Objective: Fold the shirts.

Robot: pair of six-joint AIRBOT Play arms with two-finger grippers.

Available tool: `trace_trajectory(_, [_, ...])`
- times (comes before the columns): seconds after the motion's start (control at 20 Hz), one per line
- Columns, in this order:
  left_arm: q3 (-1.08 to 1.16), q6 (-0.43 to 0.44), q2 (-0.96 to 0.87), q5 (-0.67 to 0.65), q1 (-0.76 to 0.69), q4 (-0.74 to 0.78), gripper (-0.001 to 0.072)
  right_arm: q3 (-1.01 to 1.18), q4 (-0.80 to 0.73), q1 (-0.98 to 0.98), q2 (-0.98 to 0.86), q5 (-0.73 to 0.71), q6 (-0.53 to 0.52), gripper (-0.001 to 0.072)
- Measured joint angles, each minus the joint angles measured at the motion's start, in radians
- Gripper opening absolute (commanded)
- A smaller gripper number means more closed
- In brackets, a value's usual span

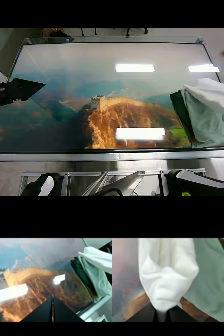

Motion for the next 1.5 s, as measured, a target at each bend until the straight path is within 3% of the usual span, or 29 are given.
trace_trajectory(0.35, [0.000, 0.019, 0.000, -0.008, 0.000, 0.006, 0.0015, -0.348, -0.334, -0.001, 0.059, 0.021, 0.016, 0.0038])
trace_trajectory(0.4, [0.000, 0.023, 0.000, -0.009, 0.000, 0.006, 0.0015, -0.385, -0.357, -0.001, 0.061, 0.008, 0.016, 0.0124])
trace_trajectory(0.45, [0.000, 0.023, 0.000, -0.009, 0.000, 0.006, 0.0015, -0.416, -0.376, -0.001, 0.063, -0.003, 0.016, 0.0449])
trace_trajectory(0.5, [0.000, 0.026, 0.000, -0.009, 0.000, 0.006, 0.0015, -0.438, -0.396, -0.001, 0.064, -0.004, 0.016, 0.0720])
trace_trajectory(0.75, [0.000, 0.026, 0.000, -0.001, 0.000, 0.006, 0.0015, -0.401, -0.396, -0.002, 0.066, -0.029, 0.005, 0.0697])
trace_trajectory(0.8, [0.000, 0.026, 0.000, 0.005, 0.000, 0.006, 0.0016, -0.358, -0.372, -0.002, 0.066, -0.038, 0.001, 0.0614])
trace_trajectory(0.85, [0.000, 0.026, 0.000, 0.013, 0.000, 0.006, 0.0015, -0.309, -0.338, -0.001, 0.066, -0.048, -0.002, 0.0440])
trace_trajectory(0.95, [0.000, 0.026, 0.000, 0.031, 0.000, 0.005, 0.0015, -0.206, -0.241, 0.008, 0.068, -0.084, -0.002, 0.0202])
trace_trajectory(1.0, [0.000, 0.026, 0.000, 0.039, 0.000, 0.005, 0.0015, -0.165, -0.168, 0.022, 0.072, -0.114, -0.005, 0.0020])
trace_trajectory(1.25, [-0.056, 0.025, 0.051, 0.046, 0.000, -0.002, 0.0015, -0.125, 0.109, 0.268, 0.112, -0.220, -0.114, 0.0029])
trace_trajectory(1.5, [-0.348, 0.018, 0.253, 0.048, -0.002, 0.002, 0.0015, -0.417, 0.172, 0.752, 0.217, -0.327, -0.222, 0.0029])
